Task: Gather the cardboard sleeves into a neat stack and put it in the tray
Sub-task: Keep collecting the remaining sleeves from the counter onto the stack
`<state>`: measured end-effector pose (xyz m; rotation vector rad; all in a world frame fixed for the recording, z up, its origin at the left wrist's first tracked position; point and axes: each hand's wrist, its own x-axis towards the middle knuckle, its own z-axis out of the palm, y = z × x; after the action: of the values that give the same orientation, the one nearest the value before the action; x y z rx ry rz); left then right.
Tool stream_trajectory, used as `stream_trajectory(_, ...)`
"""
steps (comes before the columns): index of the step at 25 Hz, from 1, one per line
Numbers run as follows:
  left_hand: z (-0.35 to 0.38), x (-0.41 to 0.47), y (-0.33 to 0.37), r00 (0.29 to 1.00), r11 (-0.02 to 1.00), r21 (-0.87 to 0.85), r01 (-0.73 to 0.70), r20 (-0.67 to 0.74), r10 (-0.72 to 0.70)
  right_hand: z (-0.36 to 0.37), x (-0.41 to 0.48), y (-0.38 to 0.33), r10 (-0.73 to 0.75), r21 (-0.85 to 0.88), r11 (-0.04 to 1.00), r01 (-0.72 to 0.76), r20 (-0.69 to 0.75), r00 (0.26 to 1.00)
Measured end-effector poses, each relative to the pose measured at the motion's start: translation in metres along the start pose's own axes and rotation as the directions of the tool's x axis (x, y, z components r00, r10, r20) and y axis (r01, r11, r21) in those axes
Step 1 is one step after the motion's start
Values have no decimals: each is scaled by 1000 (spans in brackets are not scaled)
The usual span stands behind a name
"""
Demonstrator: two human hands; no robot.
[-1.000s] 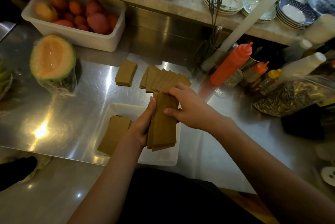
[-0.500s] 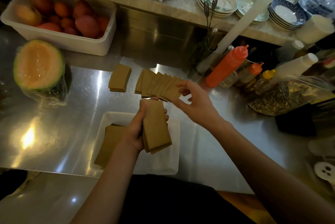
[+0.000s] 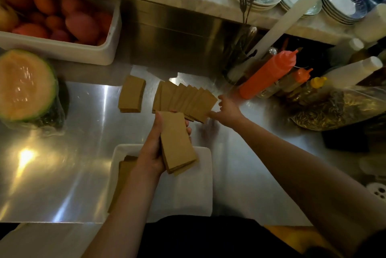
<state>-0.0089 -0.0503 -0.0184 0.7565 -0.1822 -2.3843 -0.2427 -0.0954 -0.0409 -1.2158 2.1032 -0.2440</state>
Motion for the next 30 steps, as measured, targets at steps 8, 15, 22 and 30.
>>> stream_trajectory(8,-5,21,13,998,997,-55,57,19,-56,13,61,1,58,-322,945,-50,15,998)
stream_trajectory(15,-4,29,19,999,996,-82,36,-1,-36,30,58,6,16,-297,953,-51,-120,993)
stream_trajectory(22,-5,29,19,999,992,-127,8,49,-2,19,19,13,-49,262,965,14,128,991)
stream_trajectory(30,-1,28,18,998,995,-103,-3,55,9,-4,52,-8,15,115,993,-38,195,981)
